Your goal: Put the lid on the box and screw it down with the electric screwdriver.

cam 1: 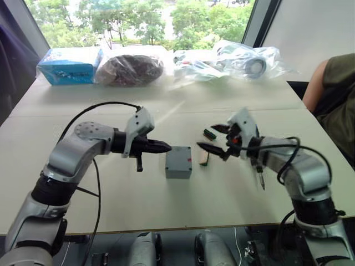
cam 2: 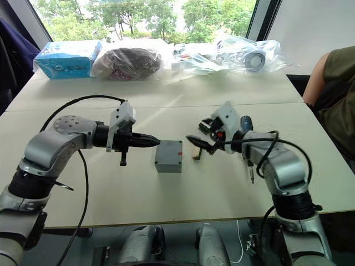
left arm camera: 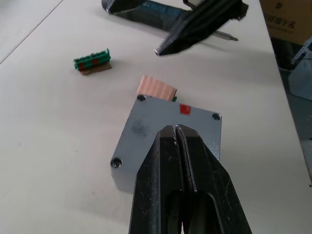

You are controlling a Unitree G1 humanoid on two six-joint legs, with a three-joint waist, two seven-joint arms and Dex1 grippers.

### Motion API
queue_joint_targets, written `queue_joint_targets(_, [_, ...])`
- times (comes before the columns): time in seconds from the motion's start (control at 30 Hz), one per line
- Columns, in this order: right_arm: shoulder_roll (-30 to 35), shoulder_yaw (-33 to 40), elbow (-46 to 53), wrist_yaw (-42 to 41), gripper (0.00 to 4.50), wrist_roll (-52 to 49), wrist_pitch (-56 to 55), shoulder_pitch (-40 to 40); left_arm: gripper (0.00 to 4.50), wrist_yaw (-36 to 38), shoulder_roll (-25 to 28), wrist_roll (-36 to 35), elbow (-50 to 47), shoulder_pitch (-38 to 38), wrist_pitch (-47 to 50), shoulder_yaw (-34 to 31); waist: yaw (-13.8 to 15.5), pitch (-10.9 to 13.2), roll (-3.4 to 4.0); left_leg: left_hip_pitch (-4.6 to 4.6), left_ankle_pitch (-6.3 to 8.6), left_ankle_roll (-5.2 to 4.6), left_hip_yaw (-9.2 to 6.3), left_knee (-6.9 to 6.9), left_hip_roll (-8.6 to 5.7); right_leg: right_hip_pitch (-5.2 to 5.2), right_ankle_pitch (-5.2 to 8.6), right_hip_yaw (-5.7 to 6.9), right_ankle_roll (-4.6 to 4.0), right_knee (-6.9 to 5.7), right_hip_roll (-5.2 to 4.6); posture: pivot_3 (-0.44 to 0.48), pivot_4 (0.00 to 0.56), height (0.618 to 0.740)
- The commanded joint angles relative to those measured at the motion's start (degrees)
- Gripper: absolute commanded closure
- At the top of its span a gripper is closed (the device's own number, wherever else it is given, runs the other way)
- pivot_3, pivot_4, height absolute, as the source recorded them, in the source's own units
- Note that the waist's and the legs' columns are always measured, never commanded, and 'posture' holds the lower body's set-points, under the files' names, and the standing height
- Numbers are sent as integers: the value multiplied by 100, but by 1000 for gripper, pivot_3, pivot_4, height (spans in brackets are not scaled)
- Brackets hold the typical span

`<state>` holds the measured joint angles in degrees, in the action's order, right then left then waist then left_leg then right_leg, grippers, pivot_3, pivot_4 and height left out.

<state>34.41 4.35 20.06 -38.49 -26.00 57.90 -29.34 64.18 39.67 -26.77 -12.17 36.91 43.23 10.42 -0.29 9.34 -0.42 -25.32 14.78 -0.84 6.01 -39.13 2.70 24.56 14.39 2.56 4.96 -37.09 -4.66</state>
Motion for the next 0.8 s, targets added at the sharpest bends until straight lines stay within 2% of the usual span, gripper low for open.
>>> queue_joint_targets(0.03, [849,808,92,71,136,-504,1865,-570,4500,87,-179,-177,-316,275,-99,14,48,3,5,-1,0,0,0,0,0,0,0,1,0,2,0,0,150,740])
queue_joint_targets(0.13, [1334,803,-552,465,136,-407,3301,-1043,4500,289,-99,47,-459,264,-324,256,56,0,1,0,2,-3,2,2,1,2,0,-2,-2,3,-3,0,150,740])
queue_joint_targets(0.2, [1626,723,-978,549,136,-572,3456,-1125,4500,352,-74,161,-477,262,-468,373,56,0,1,3,2,-3,2,3,0,1,1,-2,-4,2,-1,0,150,740])
queue_joint_targets(0.27, [2093,337,-1592,540,136,-777,3460,-1195,4500,401,-102,240,-453,270,-602,488,68,1,3,1,2,-3,2,4,0,2,6,-3,-13,3,-1,0,150,740])
queue_joint_targets(0.37, [2420,-249,-2355,473,136,-1115,3460,-1349,4500,487,-80,418,-433,205,-818,661,74,1,3,0,4,-6,7,1,-3,4,6,-11,-14,4,-3,0,150,740])
queue_joint_targets(0.6, [2281,-1071,-3563,425,136,-1195,3460,-1998,4500,371,-118,419,-613,32,-809,648,49,2,4,-2,5,-8,10,2,-2,10,0,-18,-4,5,1,0,150,740])
queue_joint_targets(0.8, [2148,-1733,-3939,121,136,-848,3375,-2355,4500,173,-99,366,-795,-145,-660,540,73,2,4,-3,5,-8,10,2,-1,11,0,-17,-3,5,2,0,150,740])
